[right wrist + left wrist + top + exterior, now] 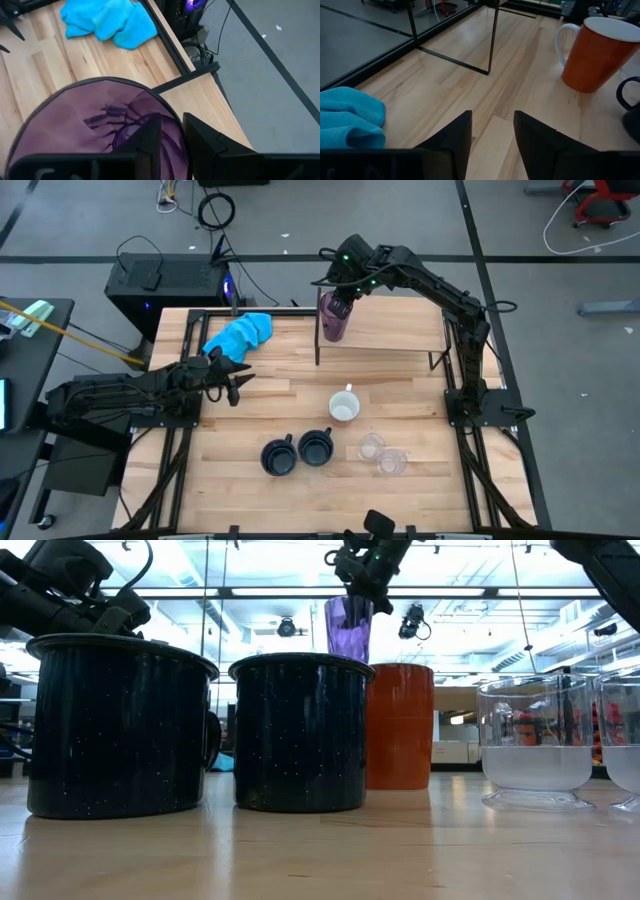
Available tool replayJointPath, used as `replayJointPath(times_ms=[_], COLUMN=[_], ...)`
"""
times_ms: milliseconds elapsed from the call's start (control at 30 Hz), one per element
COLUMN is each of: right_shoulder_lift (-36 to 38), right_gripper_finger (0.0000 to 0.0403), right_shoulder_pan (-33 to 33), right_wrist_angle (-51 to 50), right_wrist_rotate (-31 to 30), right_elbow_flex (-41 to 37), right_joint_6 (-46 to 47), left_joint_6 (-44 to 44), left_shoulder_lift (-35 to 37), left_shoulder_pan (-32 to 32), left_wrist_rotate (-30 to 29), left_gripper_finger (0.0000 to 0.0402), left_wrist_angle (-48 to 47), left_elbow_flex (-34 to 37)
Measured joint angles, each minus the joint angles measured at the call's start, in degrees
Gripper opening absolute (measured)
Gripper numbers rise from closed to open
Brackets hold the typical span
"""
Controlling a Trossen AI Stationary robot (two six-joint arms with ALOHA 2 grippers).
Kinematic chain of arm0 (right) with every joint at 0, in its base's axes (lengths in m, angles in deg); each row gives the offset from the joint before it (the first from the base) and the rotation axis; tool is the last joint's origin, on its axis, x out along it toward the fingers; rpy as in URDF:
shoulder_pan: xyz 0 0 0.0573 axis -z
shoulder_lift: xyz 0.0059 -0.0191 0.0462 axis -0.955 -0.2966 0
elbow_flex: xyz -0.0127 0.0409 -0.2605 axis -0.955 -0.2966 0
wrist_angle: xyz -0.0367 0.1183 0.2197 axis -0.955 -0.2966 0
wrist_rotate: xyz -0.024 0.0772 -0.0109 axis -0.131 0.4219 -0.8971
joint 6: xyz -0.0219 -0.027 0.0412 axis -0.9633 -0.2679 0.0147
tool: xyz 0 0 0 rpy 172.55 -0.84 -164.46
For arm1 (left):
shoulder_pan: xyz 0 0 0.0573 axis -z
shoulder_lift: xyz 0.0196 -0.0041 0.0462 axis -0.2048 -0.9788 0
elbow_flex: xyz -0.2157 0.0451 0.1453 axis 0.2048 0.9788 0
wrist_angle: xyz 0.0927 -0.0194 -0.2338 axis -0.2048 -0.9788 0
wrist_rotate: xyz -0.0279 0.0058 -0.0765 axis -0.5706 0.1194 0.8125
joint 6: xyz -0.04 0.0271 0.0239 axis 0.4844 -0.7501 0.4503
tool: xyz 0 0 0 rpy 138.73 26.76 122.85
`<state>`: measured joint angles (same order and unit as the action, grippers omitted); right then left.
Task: Stack small to large cups/mugs on shelf
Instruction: Put the violet cup on the shelf
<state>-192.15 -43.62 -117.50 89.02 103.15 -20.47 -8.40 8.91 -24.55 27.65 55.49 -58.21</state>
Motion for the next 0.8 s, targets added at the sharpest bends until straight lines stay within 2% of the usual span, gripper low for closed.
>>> replayJointPath(times_ms=[800], right_shoulder_lift=[0.0], right_gripper_finger=[0.0087], right_shoulder_pan=[-0.1], right_wrist_angle=[1.3], right_wrist_rotate=[2.7], right_elbow_flex=[0.0], right_joint_6=[0.1], left_joint_6=[0.0], left_shoulder_lift=[0.0], left_shoulder_pan=[0.0], left_wrist_rotate=[0.0], left_gripper_finger=[0.0156], left_wrist_angle=[0.0], left_elbow_flex=[0.0])
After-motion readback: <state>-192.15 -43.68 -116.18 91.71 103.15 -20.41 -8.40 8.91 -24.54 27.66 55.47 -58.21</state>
